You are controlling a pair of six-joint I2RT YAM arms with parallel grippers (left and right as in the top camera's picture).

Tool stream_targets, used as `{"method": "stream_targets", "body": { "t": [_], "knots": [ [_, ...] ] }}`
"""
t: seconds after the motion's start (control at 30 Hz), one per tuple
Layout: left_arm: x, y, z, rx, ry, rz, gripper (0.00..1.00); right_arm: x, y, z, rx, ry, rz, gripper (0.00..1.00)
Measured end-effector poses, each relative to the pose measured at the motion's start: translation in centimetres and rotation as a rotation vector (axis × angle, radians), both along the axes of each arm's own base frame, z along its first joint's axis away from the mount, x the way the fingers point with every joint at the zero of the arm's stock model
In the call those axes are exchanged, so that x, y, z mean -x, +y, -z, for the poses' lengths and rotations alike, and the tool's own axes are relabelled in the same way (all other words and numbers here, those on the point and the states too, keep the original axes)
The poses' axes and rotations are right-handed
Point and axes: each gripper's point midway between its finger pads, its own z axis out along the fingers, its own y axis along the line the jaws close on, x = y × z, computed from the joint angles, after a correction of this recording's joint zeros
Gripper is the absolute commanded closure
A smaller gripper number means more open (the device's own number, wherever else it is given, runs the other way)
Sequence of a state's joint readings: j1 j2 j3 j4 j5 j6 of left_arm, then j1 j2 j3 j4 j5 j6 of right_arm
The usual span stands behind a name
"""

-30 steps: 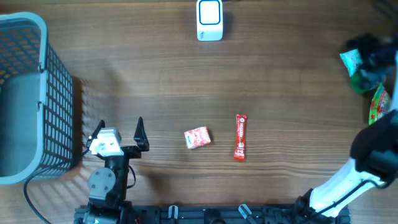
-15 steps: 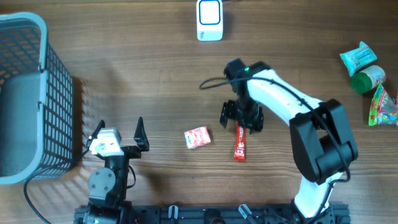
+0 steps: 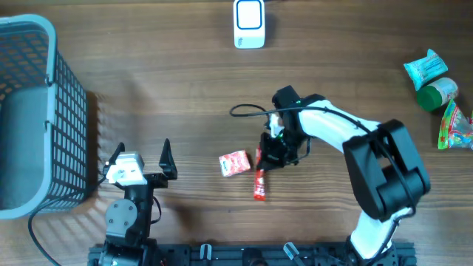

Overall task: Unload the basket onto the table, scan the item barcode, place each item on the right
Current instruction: 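Grasp the red Nescafe stick with the right gripper and lift it, then hold the Nescafe stick up to the scanner with the right gripper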

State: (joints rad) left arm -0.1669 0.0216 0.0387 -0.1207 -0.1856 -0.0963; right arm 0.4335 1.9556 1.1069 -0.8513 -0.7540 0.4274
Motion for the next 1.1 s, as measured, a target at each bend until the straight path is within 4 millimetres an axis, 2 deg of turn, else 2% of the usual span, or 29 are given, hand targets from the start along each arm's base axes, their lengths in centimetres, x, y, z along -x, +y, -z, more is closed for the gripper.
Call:
{"method": "stream_targets", "body": {
  "t": [0.03,0.07,0.13,0.2,0.33,0.43,0.57,0.6,0.63,0.77,0.8,0.83,0.9,1.0,1.1],
  "knots": [
    [0.0,0.0,0.0,0.000,0.000,0.000,0.00,-0.8,1.6,-2.3,-0.179,0.000,-0.007,0.95],
    [0.0,0.0,0.0,0.000,0.000,0.000,0.00,-1.8,2.2,-3.9,-0.283,-0.015,0.002,0.96],
    [0.0,0.0,0.0,0.000,0.000,0.000,0.00,-3.5,2.1,-6.9,-0.458,-0.010,0.060,0.96],
    [0.0,0.0,0.0,0.000,0.000,0.000,0.00,-4.8,1.7,-8.7,-0.592,-0.043,0.088,0.96],
    [0.0,0.0,0.0,0.000,0.000,0.000,0.00,-8.5,2.3,-13.0,-0.955,-0.457,-0.064,0.95],
    [0.0,0.0,0.0,0.000,0.001,0.000,0.00,-9.6,3.2,-14.4,-1.070,-0.723,-0.213,0.95],
    [0.0,0.0,0.0,0.000,0.000,0.000,0.00,-11.5,4.7,-17.4,-1.173,-1.132,-0.439,0.95],
    [0.0,0.0,0.0,0.000,0.000,0.000,0.00,-11.6,4.7,-17.6,-1.173,-1.136,-0.441,0.96],
    [0.0,0.0,0.0,0.000,0.000,0.000,0.00,-12.0,4.9,-18.9,-1.183,-1.178,-0.463,0.96],
    [0.0,0.0,0.0,0.000,0.000,0.000,0.00,-12.3,5.1,-21.1,-1.169,-1.070,-0.406,0.96],
    [0.0,0.0,0.0,0.000,0.000,0.000,0.00,-12.3,5.1,-21.3,-1.163,-1.031,-0.387,0.96],
    [0.0,0.0,0.0,0.000,0.000,0.000,0.00,-12.3,5.1,-21.5,-1.152,-0.972,-0.357,0.89],
    [0.0,0.0,0.0,0.000,0.000,0.000,0.00,-12.3,5.1,-21.5,-1.127,-0.848,-0.295,0.96],
    [0.0,0.0,0.0,0.000,0.000,0.000,0.00,-12.0,5.4,-21.4,-1.112,-0.758,-0.262,0.95],
    [0.0,0.0,0.0,0.000,0.000,0.000,0.00,-11.5,6.3,-22.0,-1.129,-0.787,-0.291,0.95]
  ]
}}
